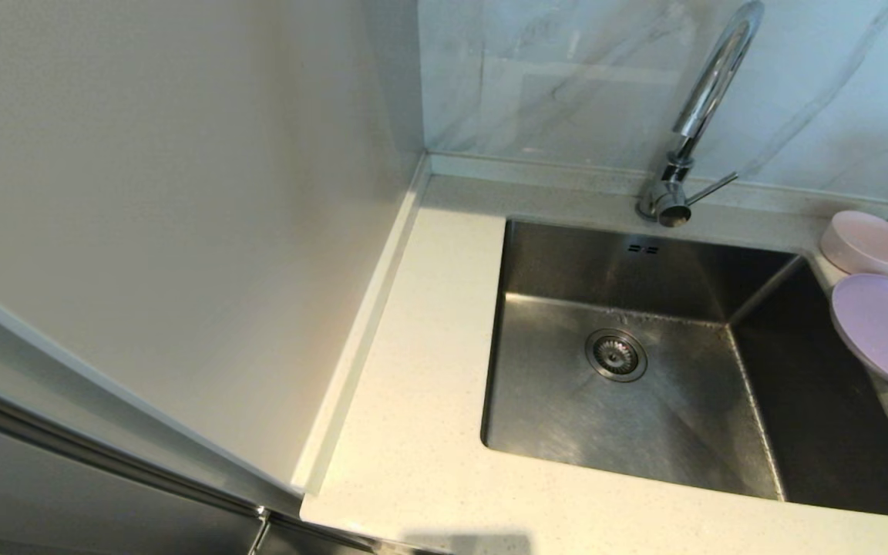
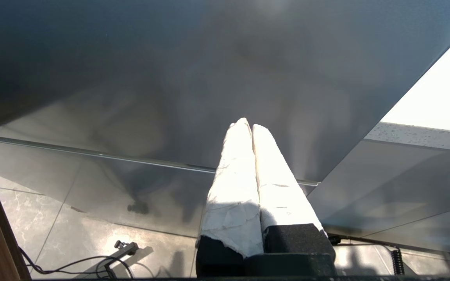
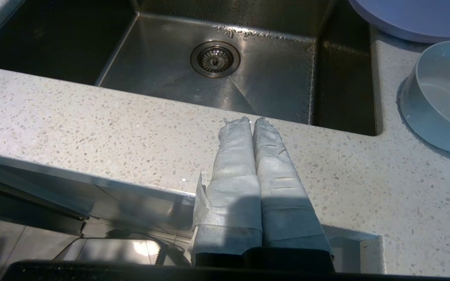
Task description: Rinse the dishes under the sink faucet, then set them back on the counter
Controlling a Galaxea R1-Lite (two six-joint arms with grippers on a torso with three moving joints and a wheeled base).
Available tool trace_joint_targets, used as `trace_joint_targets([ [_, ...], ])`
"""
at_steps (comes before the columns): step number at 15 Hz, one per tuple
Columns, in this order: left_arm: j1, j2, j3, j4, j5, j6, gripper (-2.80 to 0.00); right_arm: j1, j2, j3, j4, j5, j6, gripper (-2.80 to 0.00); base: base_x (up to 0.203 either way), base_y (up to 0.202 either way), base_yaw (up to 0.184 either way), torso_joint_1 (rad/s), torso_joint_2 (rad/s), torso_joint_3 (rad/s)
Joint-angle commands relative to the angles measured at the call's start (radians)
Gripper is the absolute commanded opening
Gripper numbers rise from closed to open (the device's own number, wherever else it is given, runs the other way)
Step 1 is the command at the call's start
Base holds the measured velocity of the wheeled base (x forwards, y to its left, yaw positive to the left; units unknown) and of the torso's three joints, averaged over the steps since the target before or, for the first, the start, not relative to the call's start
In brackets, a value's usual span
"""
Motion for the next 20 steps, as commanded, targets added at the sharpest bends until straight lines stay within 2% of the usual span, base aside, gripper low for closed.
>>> trace_joint_targets([
  [1, 0.0, 0.0, 0.0, 0.0, 0.001, 0.0, -2.8, 0.0, 0.002, 0.008, 0.0, 0.0, 0.0, -2.8, 0.0, 0.0, 0.0, 0.0, 0.0, 0.0],
  [20, 0.0, 0.0, 0.0, 0.0, 0.001, 0.0, -2.8, 0.0, 0.002, 0.006, 0.001, 0.003, -0.004, -2.8, 0.0, 0.0, 0.0, 0.0, 0.0, 0.0],
])
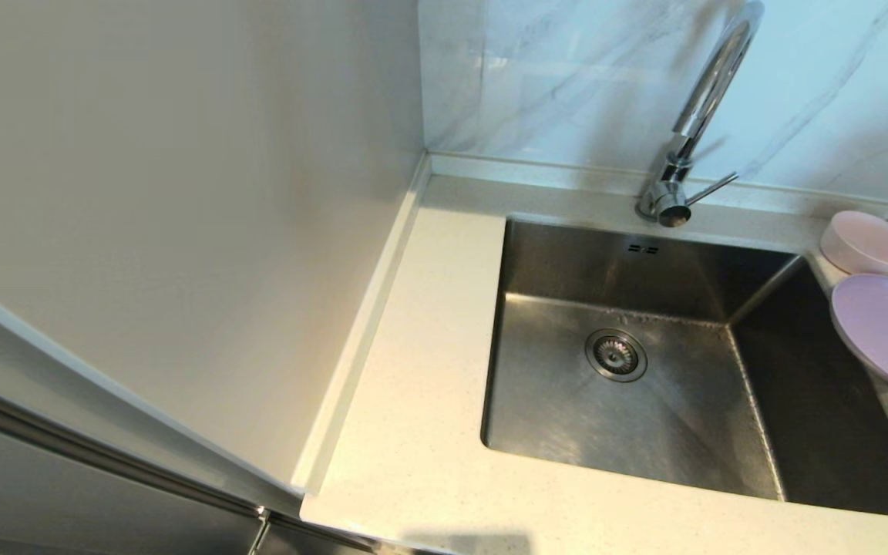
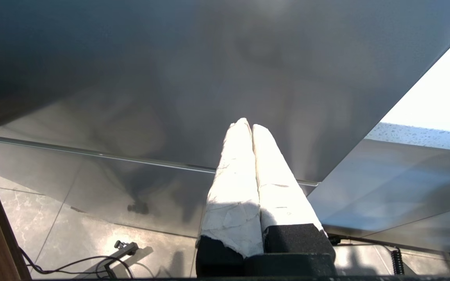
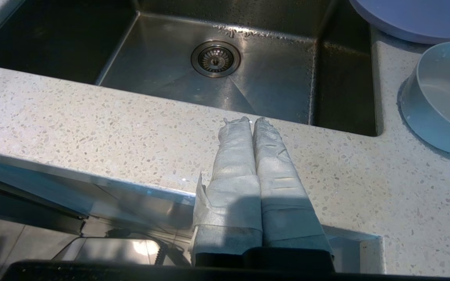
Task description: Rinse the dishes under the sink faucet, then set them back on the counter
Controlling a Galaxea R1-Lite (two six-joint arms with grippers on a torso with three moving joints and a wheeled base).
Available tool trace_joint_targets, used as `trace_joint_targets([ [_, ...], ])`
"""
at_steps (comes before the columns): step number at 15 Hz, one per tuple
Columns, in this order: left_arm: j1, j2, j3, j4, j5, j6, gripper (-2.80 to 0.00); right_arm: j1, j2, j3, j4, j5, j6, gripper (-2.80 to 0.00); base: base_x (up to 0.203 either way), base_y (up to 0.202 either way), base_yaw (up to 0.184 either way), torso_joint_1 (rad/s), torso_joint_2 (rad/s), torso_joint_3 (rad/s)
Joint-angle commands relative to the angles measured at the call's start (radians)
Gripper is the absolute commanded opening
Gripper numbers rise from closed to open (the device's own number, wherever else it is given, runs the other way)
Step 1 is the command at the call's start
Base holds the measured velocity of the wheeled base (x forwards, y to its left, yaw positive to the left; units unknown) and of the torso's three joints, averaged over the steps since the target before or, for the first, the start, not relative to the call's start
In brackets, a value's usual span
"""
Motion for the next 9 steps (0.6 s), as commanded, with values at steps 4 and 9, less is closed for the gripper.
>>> trace_joint_targets([
  [4, 0.0, 0.0, 0.0, 0.0, 0.001, 0.0, -2.8, 0.0, 0.002, 0.006, 0.001, 0.0, 0.0, -2.8, 0.0, 0.0, 0.0, 0.0, 0.0, 0.0],
  [9, 0.0, 0.0, 0.0, 0.0, 0.0, 0.0, -2.8, 0.0, 0.002, 0.006, 0.001, 0.001, 0.0, -2.8, 0.0, 0.0, 0.0, 0.0, 0.0, 0.0],
])
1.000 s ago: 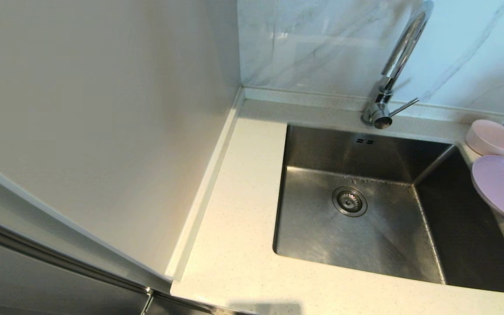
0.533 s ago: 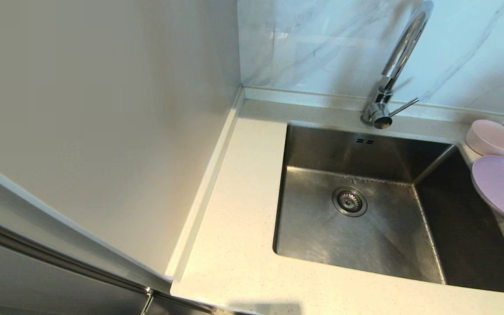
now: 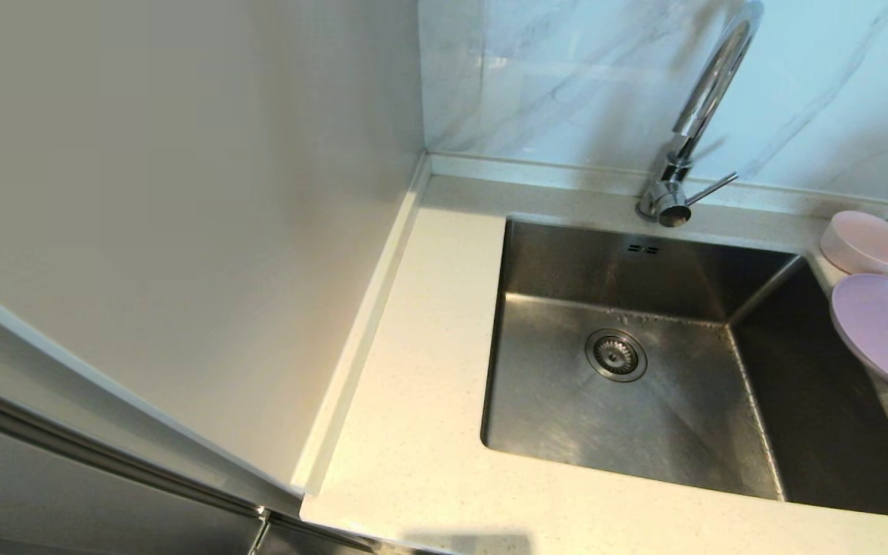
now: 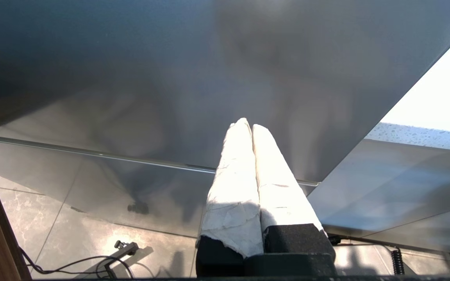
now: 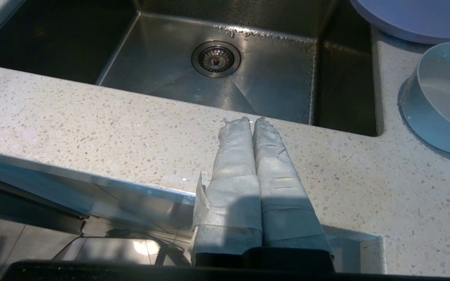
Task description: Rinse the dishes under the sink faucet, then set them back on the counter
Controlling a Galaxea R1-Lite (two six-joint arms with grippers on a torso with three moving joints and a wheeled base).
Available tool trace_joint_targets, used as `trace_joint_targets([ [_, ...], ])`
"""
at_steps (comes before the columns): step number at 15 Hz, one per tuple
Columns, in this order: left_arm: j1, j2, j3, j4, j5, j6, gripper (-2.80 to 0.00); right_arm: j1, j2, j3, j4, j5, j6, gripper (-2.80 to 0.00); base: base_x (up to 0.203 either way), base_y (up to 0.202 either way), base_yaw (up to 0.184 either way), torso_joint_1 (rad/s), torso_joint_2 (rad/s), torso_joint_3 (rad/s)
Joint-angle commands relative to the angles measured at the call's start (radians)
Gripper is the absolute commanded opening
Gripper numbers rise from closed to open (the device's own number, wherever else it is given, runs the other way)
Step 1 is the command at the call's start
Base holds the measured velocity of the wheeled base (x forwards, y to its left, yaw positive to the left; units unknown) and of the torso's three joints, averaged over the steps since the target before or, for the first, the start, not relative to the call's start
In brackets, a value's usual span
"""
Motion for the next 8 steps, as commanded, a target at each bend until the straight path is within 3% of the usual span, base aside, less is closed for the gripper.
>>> trace_joint_targets([
  [1, 0.0, 0.0, 0.0, 0.0, 0.0, 0.0, -2.8, 0.0, 0.002, 0.006, 0.0, 0.0, -0.001, -2.8, 0.0, 0.0, 0.0, 0.0, 0.0, 0.0],
  [8, 0.0, 0.0, 0.0, 0.0, -0.001, 0.0, -2.8, 0.0, 0.002, 0.008, -0.003, 0.0, 0.0, -2.8, 0.0, 0.0, 0.0, 0.0, 0.0, 0.0],
])
